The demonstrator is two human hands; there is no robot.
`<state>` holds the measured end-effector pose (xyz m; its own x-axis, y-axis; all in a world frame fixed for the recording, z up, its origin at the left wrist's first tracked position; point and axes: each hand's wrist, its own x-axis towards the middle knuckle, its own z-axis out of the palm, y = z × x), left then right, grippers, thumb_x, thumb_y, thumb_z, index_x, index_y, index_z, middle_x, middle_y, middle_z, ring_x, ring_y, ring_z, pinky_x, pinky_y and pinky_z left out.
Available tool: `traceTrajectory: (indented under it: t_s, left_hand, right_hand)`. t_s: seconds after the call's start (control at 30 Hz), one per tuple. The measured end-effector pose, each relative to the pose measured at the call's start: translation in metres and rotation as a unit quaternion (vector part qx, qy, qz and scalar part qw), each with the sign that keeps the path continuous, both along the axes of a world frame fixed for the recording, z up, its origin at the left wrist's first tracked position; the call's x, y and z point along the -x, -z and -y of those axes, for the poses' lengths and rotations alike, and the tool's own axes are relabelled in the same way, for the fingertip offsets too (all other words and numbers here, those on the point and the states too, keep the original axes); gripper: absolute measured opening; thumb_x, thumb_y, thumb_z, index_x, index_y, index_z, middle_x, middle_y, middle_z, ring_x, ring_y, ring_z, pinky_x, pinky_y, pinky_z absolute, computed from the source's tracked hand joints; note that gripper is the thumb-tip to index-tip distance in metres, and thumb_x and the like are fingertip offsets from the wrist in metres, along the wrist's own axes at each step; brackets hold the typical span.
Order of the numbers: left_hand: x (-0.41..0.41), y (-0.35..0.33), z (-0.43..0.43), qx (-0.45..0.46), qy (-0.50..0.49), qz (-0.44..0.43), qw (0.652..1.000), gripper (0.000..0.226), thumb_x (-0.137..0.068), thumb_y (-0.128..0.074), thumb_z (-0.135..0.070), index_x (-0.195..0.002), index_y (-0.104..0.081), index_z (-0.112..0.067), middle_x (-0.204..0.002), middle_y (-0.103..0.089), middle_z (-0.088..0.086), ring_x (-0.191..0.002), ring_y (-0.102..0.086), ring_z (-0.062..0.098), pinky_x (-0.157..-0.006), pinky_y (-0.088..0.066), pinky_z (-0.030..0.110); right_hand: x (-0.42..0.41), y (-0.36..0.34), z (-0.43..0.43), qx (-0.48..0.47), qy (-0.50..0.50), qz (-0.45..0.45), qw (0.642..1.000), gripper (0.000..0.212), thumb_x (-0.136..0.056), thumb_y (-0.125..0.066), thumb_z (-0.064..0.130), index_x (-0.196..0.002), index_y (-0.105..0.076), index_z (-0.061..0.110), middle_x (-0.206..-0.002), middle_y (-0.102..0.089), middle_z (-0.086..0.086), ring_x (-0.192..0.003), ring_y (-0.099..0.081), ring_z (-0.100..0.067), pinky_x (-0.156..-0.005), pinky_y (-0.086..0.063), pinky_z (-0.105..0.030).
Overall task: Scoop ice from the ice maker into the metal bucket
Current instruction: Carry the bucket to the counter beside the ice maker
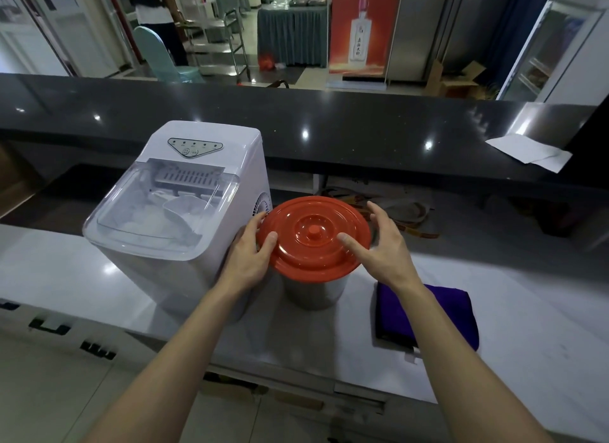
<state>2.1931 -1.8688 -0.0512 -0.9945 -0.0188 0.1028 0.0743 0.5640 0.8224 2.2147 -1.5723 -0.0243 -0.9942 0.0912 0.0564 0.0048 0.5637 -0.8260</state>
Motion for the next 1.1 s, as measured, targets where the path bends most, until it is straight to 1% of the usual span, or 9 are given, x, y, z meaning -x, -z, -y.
traceTrajectory:
  t_s: [0.17,0.23,0.37,0.43,0.6,0.73,0.83,1.0,1.1]
  left_hand:
    - [-0.01,-0.003,0.001,-0.012,0.009,-0.006,1.0,0.055,-0.111,-0.056,-0.041,-0.163,-0.039,-0.032,-0.159,-0.052,0.0,-0.145,-0.052,0.02,-0.122,-0.043,0.046]
    - [-0.013,-0.005,0.001,-0.014,0.006,-0.007,1.0,0.055,-0.112,-0.055,-0.04,-0.163,-0.039,-0.031,-0.161,-0.052,0.001,-0.146,-0.051,0.019,-0.123,-0.042,0.045]
    - [-0.019,-0.006,0.002,-0.015,0.008,-0.011,1.0,0.052,-0.113,-0.052,-0.037,-0.163,-0.041,-0.029,-0.159,-0.054,0.0,-0.146,-0.051,0.017,-0.122,-0.041,0.04]
    - [-0.021,-0.009,0.002,-0.014,0.008,-0.008,1.0,0.051,-0.113,-0.052,-0.037,-0.163,-0.041,-0.029,-0.159,-0.054,0.001,-0.143,-0.053,0.016,-0.121,-0.042,0.04]
    - [-0.025,-0.014,-0.001,-0.014,0.01,-0.015,1.0,0.049,-0.114,-0.052,-0.031,-0.161,-0.043,-0.024,-0.157,-0.055,0.002,-0.132,-0.053,0.007,-0.11,-0.039,0.025]
    - [-0.022,-0.011,0.002,-0.006,0.007,-0.004,1.0,0.052,-0.113,-0.051,-0.039,-0.163,-0.041,-0.026,-0.159,-0.053,0.003,-0.143,-0.053,0.017,-0.119,-0.04,0.034]
    - [-0.022,-0.007,0.004,-0.009,0.012,-0.005,1.0,0.055,-0.108,-0.047,-0.052,-0.159,-0.044,-0.032,-0.155,-0.058,-0.003,-0.142,-0.054,0.015,-0.122,-0.043,0.045]
    - [-0.027,-0.011,0.001,-0.021,0.024,-0.009,0.999,0.05,-0.114,-0.05,-0.038,-0.161,-0.043,-0.026,-0.155,-0.058,-0.005,-0.134,-0.059,0.006,-0.116,-0.043,0.031]
    - [-0.03,-0.012,0.002,-0.02,0.018,-0.023,0.999,0.051,-0.111,-0.053,-0.044,-0.159,-0.046,-0.03,-0.151,-0.06,-0.011,-0.126,-0.062,-0.001,-0.114,-0.047,0.033]
  right_hand:
    - [0.004,-0.014,0.015,-0.057,-0.007,-0.094,0.994,0.075,-0.087,-0.075,0.068,-0.149,-0.053,0.032,-0.144,-0.054,0.009,-0.129,-0.056,-0.014,-0.106,-0.056,-0.047]
    - [0.01,-0.021,0.023,-0.089,-0.035,-0.088,0.991,0.077,-0.084,-0.075,0.071,-0.147,-0.055,0.032,-0.142,-0.055,0.009,-0.129,-0.056,-0.013,-0.106,-0.056,-0.047]
    - [0.022,-0.03,0.041,-0.204,-0.126,-0.033,0.97,0.105,-0.067,-0.067,0.094,-0.154,-0.041,0.042,-0.158,-0.044,0.009,-0.151,-0.035,-0.021,-0.123,-0.033,-0.06]
    - [0.026,-0.031,0.048,-0.245,-0.148,-0.028,0.958,0.096,-0.074,-0.066,0.089,-0.154,-0.044,0.041,-0.162,-0.042,0.007,-0.156,-0.028,-0.022,-0.127,-0.022,-0.062]
    - [0.039,-0.032,0.054,-0.276,-0.117,-0.072,0.951,0.044,-0.095,-0.071,0.056,-0.127,-0.074,0.026,-0.137,-0.06,0.006,-0.138,-0.044,-0.018,-0.12,-0.038,-0.052]
    - [0.046,-0.032,0.055,-0.305,-0.135,-0.051,0.941,0.04,-0.091,-0.076,0.057,-0.116,-0.077,0.026,-0.137,-0.055,0.006,-0.14,-0.04,-0.019,-0.122,-0.033,-0.051]
    - [0.049,-0.028,0.054,-0.287,-0.143,-0.053,0.946,0.037,-0.091,-0.077,0.055,-0.114,-0.076,0.027,-0.141,-0.054,0.006,-0.144,-0.038,-0.02,-0.124,-0.03,-0.052]
    - [0.051,-0.03,0.053,-0.297,-0.154,-0.069,0.94,0.037,-0.093,-0.076,0.053,-0.117,-0.077,0.024,-0.146,-0.053,0.006,-0.152,-0.03,-0.02,-0.129,-0.019,-0.054]
    - [0.053,-0.03,0.053,-0.295,-0.158,-0.069,0.94,0.037,-0.094,-0.075,0.053,-0.117,-0.077,0.024,-0.15,-0.051,0.006,-0.156,-0.025,-0.019,-0.13,-0.017,-0.056]
